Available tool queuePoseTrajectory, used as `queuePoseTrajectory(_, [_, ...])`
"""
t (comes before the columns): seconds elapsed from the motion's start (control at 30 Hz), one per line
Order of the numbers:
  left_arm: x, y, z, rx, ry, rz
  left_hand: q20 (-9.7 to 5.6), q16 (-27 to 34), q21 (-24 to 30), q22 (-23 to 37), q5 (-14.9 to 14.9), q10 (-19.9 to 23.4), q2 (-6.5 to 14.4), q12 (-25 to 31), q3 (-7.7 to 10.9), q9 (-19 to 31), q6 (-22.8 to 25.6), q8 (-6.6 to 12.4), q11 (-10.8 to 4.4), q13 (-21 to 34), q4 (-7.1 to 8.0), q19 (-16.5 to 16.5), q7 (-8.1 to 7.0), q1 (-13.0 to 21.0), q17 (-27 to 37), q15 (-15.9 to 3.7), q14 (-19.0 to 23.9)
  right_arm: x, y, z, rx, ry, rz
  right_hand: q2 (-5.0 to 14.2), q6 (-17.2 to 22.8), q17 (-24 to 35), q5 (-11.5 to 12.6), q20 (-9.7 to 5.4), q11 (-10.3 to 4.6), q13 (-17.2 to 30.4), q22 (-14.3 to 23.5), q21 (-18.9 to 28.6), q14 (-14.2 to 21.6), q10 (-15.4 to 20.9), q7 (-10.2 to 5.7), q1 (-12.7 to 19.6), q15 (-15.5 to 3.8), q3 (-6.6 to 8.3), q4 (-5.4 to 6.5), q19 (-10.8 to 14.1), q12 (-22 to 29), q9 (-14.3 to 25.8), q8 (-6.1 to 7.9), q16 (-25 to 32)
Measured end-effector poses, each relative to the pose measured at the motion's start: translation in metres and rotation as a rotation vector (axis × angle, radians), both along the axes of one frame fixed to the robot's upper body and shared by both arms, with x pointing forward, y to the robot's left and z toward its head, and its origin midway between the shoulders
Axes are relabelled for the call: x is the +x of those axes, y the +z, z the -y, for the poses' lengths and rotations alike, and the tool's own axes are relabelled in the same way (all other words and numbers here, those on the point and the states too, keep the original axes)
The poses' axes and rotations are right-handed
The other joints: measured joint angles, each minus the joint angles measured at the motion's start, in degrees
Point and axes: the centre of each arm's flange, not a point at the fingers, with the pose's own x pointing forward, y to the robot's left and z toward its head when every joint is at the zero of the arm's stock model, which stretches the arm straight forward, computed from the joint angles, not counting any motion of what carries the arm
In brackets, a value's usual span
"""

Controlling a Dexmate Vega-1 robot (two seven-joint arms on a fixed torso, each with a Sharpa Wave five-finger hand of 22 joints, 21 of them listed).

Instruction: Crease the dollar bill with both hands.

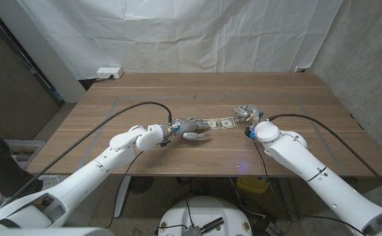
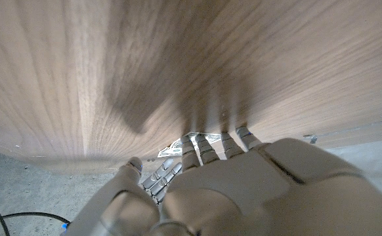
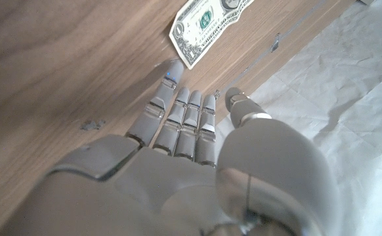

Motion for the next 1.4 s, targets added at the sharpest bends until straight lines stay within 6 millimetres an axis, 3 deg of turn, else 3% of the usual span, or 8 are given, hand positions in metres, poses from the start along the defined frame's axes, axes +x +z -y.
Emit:
queuePoseTrajectory(0.43, [0.004, 0.002, 0.0, 0.003, -0.003, -0.002, 0.0, 0.0, 0.0, 0.0, 0.0, -0.2, 0.2, 0.0, 0.01, 0.0, 0.0, 0.0, -0.18, 0.0, 0.0, 0.0, -0.05, 0.2, 0.0, 0.0, 0.0, 0.0, 0.009, -0.009, -0.079, -0.029, 0.011, 0.32, 0.3, 0.1, 0.0, -0.83, 0.0, 0.0, 0.0, 0.0, 0.7, 0.0, -0.31, 0.8, -0.75, -0.72, 0.23, 0.8, -0.1, 0.0, 0.0, 0.3])
queuePoseTrajectory(0.6, [0.007, 0.003, 0.001, 0.005, -0.005, -0.005, -0.01, 0.0, -0.1, 0.0, 0.1, -0.4, 0.2, -0.2, -0.24, 0.0, -0.3, 0.0, -0.39, 0.0, -0.25, 0.0, -0.32, 0.2, 0.0, 0.0, 0.0, 0.002, 0.01, -0.012, -0.087, -0.025, 0.003, 1.23, 0.3, 0.0, 0.0, -1.63, -0.47, 0.0, 0.0, 0.0, 0.6, 0.1, -0.32, 3.5, -1.5, -0.54, -0.28, 1.3, -0.1, 0.0, -0.22, 0.3])
queuePoseTrajectory(0.77, [0.009, 0.003, 0.001, 0.001, -0.009, -0.01, -0.02, -0.2, -0.2, 0.0, 0.2, -0.5, 0.2, -0.2, -0.24, 0.0, -0.8, 0.0, -0.49, 0.0, -0.25, 0.0, -0.84, 0.2, 0.0, 0.0, 0.0, 0.007, 0.009, -0.013, -0.086, -0.016, 0.0, 1.38, -0.3, 0.0, 0.0, -3.93, -1.19, 0.0, 0.0, -1.7, -3.7, -1.8, -0.84, 5.9, -2.48, -0.66, -0.49, -1.1, -0.8, 0.0, -0.49, -1.5])
queuePoseTrajectory(1.13, [0.012, 0.004, 0.002, -0.001, -0.013, -0.016, -0.02, -0.2, -0.5, 0.0, 0.2, -0.5, 0.2, -0.3, -0.23, 0.0, -0.9, -0.14, -0.51, 0.0, -0.25, 0.0, -0.92, 0.2, 0.0, 0.0, 0.0, 0.016, 0.01, -0.016, -0.082, -0.012, 0.031, 1.29, -0.5, -0.4, 0.0, -4.0, -1.32, 0.2, -0.2, -2.8, -6.3, -2.0, -1.05, 6.2, -2.45, -2.4, 0.48, -2.8, -0.8, 0.0, -0.49, -2.6])
queuePoseTrajectory(1.3, [0.012, 0.004, 0.002, -0.004, -0.013, -0.019, -0.02, -0.2, -0.7, 0.0, 0.2, -0.5, 0.2, -0.4, -0.4, 0.0, -0.9, -0.12, -0.51, 0.0, -0.08, 0.0, -0.92, 0.2, -0.1, 0.0, 0.0, 0.02, 0.009, -0.016, -0.088, -0.024, 0.039, 1.29, -0.3, -1.0, 0.0, -3.94, -1.32, 0.2, -0.2, -4.6, -9.6, -2.0, -1.17, 6.2, -2.43, -3.19, 0.64, -6.0, -0.8, 0.0, -0.49, -4.4])
queuePoseTrajectory(1.4, [0.012, 0.004, 0.002, -0.004, -0.013, -0.019, -0.02, -0.2, -0.8, -0.1, 0.2, -0.5, 0.2, -0.4, -0.4, 0.0, -0.9, -0.12, -0.51, 0.0, -0.08, 0.0, -0.92, 0.2, -0.1, -0.14, 0.1, 0.021, 0.009, -0.016, -0.092, -0.029, 0.047, 1.29, 0.0, -1.3, 0.0, -3.88, -1.38, 0.2, -0.2, -4.9, -10.2, -1.9, -1.47, 6.2, -2.46, -3.33, 0.78, -6.5, -0.8, 0.2, -0.49, -4.6])
